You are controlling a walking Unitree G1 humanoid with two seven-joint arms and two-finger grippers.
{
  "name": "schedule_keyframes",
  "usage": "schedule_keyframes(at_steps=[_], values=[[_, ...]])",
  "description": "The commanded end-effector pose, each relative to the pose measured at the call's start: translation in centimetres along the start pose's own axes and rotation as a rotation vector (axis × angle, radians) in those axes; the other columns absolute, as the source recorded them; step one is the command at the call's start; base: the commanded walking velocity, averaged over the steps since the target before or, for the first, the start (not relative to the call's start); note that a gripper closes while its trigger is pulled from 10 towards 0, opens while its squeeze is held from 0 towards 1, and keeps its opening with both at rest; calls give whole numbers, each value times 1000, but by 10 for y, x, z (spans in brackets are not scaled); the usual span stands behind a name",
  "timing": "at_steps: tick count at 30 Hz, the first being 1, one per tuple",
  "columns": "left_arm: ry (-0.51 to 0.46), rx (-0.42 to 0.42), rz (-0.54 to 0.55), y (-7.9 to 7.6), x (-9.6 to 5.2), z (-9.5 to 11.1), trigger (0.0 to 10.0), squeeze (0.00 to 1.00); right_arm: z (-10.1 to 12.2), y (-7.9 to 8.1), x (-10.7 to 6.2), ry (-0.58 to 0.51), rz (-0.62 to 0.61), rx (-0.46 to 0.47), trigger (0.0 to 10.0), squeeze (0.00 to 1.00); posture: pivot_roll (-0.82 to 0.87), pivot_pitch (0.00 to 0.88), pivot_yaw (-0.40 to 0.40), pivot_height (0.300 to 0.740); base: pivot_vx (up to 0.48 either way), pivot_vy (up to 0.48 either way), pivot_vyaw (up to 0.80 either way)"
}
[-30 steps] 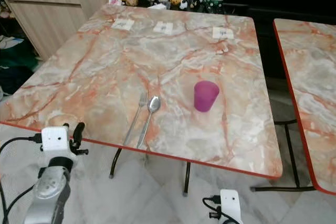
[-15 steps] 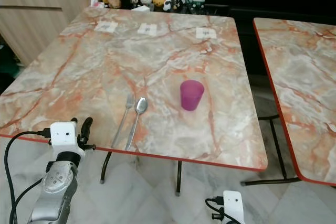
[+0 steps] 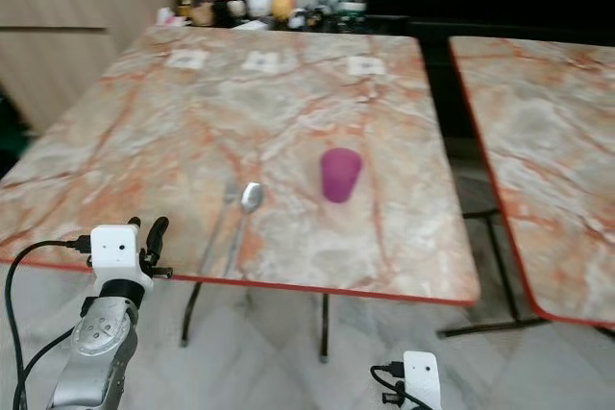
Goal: Setting the table
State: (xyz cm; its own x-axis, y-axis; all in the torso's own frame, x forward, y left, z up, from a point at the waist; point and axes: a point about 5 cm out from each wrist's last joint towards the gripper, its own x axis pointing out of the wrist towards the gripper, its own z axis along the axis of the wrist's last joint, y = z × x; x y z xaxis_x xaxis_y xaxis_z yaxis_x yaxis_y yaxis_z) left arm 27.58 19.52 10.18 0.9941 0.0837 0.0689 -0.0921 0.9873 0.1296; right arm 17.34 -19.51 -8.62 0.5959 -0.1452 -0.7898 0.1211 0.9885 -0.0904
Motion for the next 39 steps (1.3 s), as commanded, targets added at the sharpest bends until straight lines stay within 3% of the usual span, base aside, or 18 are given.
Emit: schedule_keyframes(at_steps=[1, 17, 19, 20, 22, 25, 28, 29, 35, 39], values=[[8, 15, -19, -1, 0, -2, 10000, 0, -2, -2, 0, 1, -4, 11, 10000, 0, -53, 38, 3, 740, 0, -337, 0], [31, 44, -187, -18, 7, 0, 10000, 0, 0, 0, 0, -2, -1, 18, 10000, 0, -38, 74, 1, 740, 0, -30, 0], [33, 64, -202, -19, 8, 1, 10000, 0, 0, 0, 0, -3, -1, 19, 10000, 0, -35, 78, 0, 740, 0, 0, 0], [37, 136, -235, -20, 12, 1, 10000, 0, 1, 0, 0, -4, -2, 20, 10000, 0, -35, 85, 0, 740, 0, 0, 0], [53, 193, -252, -20, 16, -1, 10000, 0, 1, 0, 0, -5, -2, 22, 10000, 0, -33, 88, 0, 740, 0, 0, 0], [69, 219, -289, -23, 31, -1, 10000, 0, 2, 1, 0, -8, 1, 22, 10000, 0, -38, 95, 1, 740, 0, 0, 0], [67, 216, -292, -25, 35, 0, 10000, 0, 3, 1, 1, -9, 0, 23, 10000, 0, -38, 97, 0, 740, 0, 0, 0], [62, 205, -287, -28, 45, 4, 10000, 1000, 3, 0, 1, -10, -1, 23, 10000, 0, -41, 102, 1, 740, 0, 0, 0], [60, 208, -246, -36, 68, 15, 10000, 1000, 3, 1, 1, -10, -4, 27, 10000, 0, -49, 112, 1, 740, 0, 0, 0], [74, 222, -253, -41, 74, 16, 10000, 1000, 2, 1, 0, -8, -5, 29, 10000, 0, -52, 119, 2, 740, 0, 0, 0]])
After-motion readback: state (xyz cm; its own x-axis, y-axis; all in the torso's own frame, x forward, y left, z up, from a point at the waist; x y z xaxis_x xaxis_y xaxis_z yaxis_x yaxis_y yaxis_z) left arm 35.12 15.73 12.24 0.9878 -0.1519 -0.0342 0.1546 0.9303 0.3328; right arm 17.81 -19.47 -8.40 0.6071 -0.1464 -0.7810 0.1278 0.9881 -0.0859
